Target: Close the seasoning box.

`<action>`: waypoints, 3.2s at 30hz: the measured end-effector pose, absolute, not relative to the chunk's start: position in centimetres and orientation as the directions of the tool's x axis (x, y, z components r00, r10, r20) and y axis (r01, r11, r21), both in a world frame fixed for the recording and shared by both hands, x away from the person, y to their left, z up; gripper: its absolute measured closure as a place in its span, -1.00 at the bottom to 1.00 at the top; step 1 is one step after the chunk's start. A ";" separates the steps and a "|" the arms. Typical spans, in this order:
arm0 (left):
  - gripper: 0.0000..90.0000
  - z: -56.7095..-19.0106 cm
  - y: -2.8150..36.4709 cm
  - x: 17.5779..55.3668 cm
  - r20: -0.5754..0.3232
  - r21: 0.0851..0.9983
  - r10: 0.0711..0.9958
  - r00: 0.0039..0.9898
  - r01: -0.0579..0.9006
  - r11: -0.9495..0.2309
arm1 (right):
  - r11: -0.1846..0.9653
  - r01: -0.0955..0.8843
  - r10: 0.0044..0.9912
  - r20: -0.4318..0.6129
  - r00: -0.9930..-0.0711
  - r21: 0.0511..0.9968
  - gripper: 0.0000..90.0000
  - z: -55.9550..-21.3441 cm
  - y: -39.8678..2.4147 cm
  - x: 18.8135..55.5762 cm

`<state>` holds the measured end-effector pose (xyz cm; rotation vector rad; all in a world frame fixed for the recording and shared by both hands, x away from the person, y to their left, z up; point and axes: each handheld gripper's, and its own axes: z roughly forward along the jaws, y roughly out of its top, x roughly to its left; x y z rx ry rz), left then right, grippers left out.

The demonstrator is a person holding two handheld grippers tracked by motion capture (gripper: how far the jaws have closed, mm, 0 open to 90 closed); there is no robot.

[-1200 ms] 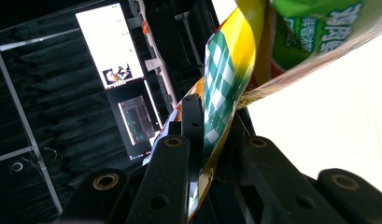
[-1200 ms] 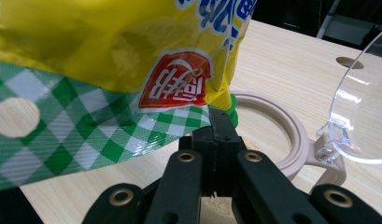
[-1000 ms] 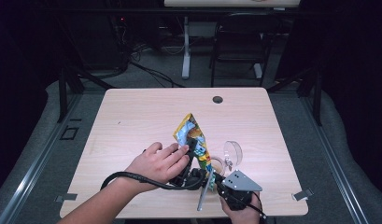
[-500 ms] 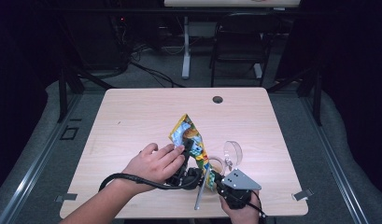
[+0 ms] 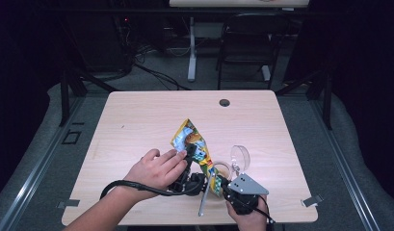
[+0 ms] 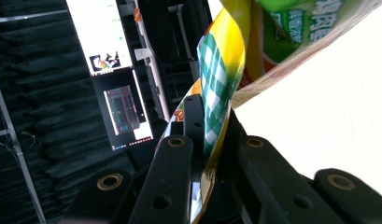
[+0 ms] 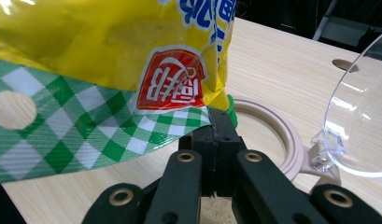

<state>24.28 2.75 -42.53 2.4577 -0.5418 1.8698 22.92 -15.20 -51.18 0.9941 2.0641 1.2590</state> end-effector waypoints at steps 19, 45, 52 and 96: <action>0.95 -42.9 3.9 24.5 0.937 -0.137 -0.207 0.280 -0.250 -0.958 | 0.298 0.309 0.800 -0.060 -0.597 0.903 1.00 -51.0 -15.2 23.0; 0.96 -43.9 5.5 25.0 0.930 -0.036 -0.109 0.352 -0.208 -0.977 | 0.293 0.292 0.806 -0.071 -0.588 0.911 1.00 -50.7 -15.0 23.1; 0.96 -44.1 5.9 25.0 0.924 -0.008 -0.084 0.372 -0.201 -0.979 | 0.286 0.286 0.809 -0.070 -0.584 0.914 1.00 -50.6 -15.1 23.2; 0.96 -46.3 7.9 25.7 0.869 0.213 0.123 0.479 -0.139 -0.967 | 0.295 0.274 0.808 -0.086 -0.584 0.915 1.00 -50.4 -15.1 23.4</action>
